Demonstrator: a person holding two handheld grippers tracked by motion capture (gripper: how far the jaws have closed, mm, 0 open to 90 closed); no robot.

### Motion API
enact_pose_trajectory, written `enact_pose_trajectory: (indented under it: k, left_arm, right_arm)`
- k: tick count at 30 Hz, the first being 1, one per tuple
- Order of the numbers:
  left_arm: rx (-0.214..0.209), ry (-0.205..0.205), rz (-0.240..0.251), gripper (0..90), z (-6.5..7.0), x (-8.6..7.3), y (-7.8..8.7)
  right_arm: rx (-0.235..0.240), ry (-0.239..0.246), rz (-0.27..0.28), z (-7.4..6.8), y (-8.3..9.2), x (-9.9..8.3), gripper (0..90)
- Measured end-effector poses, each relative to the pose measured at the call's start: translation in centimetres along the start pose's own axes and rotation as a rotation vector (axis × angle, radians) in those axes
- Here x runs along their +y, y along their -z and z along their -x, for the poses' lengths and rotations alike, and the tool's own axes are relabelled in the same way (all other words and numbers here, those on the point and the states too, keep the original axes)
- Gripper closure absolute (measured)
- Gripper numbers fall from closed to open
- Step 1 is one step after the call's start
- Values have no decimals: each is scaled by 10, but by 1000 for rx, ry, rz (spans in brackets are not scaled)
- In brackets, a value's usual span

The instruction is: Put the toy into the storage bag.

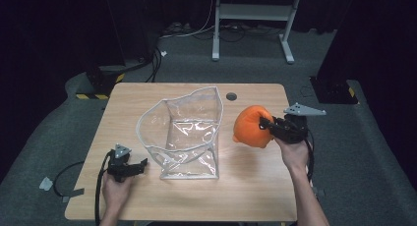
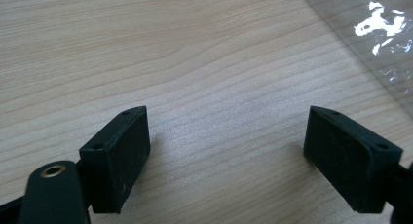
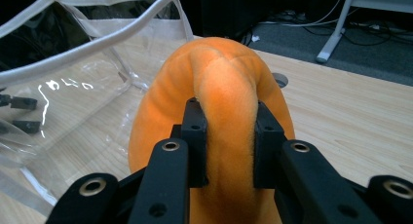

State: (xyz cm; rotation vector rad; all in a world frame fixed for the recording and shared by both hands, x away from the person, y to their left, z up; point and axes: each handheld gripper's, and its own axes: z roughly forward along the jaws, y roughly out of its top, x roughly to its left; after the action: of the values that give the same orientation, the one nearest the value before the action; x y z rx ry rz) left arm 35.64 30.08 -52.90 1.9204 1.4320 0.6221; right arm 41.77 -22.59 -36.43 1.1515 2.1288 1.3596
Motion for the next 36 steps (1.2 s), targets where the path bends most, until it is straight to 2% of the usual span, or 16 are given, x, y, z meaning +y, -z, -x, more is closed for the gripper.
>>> enact_pose_trajectory:
  k: [10, 19, 36]
  left_arm:
    - [0, 0, 0, 172, 0, 0, 0]
    - [0, 0, 0, 172, 0, 0, 0]
    - [0, -4, -3, 172, 0, 0, 0]
  right_arm:
    - [6, 12, 11, -4, 10, 11, 733]
    - [3, 34, 14, -11, 20, 31, 733]
    - [26, 57, 52, -21, 37, 62, 732]
